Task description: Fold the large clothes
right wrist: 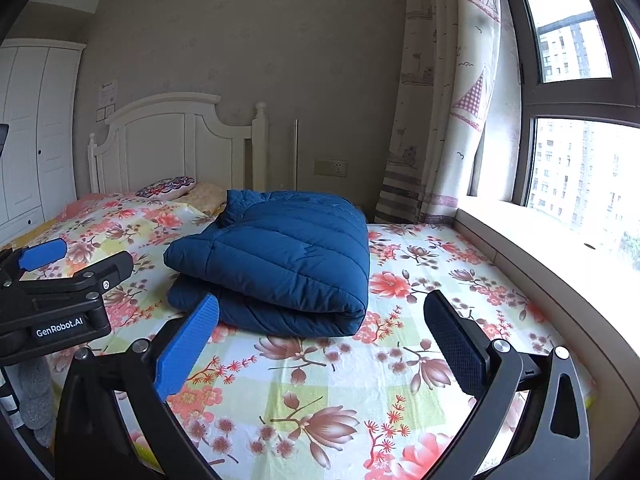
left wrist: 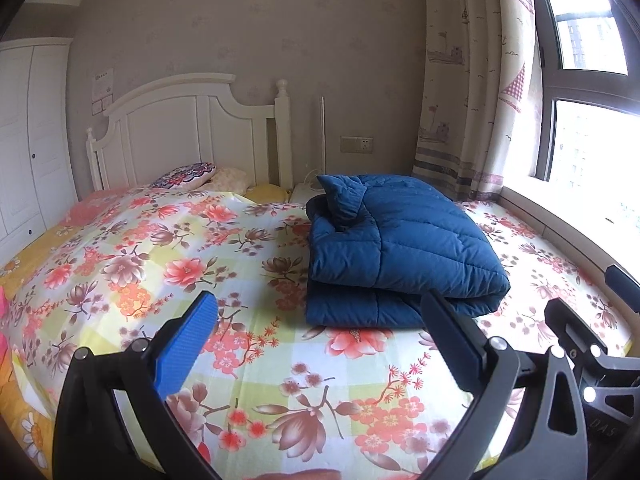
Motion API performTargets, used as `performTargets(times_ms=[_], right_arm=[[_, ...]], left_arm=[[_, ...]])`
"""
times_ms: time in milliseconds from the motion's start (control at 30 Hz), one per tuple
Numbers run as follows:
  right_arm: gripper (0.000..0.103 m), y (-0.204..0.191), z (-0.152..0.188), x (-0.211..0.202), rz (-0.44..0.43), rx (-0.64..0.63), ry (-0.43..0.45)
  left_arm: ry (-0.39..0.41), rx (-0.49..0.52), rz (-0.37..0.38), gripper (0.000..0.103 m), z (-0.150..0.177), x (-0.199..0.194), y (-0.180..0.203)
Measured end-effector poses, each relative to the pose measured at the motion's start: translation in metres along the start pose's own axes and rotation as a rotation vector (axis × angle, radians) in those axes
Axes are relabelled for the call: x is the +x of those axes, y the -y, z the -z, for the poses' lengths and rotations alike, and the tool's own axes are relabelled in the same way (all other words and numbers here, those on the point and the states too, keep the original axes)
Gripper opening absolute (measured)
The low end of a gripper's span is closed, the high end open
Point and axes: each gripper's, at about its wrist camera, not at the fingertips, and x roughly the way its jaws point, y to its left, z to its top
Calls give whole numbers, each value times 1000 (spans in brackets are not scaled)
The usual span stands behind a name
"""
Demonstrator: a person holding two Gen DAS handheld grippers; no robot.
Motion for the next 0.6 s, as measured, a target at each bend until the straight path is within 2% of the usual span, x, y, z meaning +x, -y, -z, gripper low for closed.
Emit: performTargets(times_ms=[600], right_arm=[[99, -1, 0, -1, 2, 9, 0]], left_arm=[[9, 4, -5, 101, 0, -2, -2]])
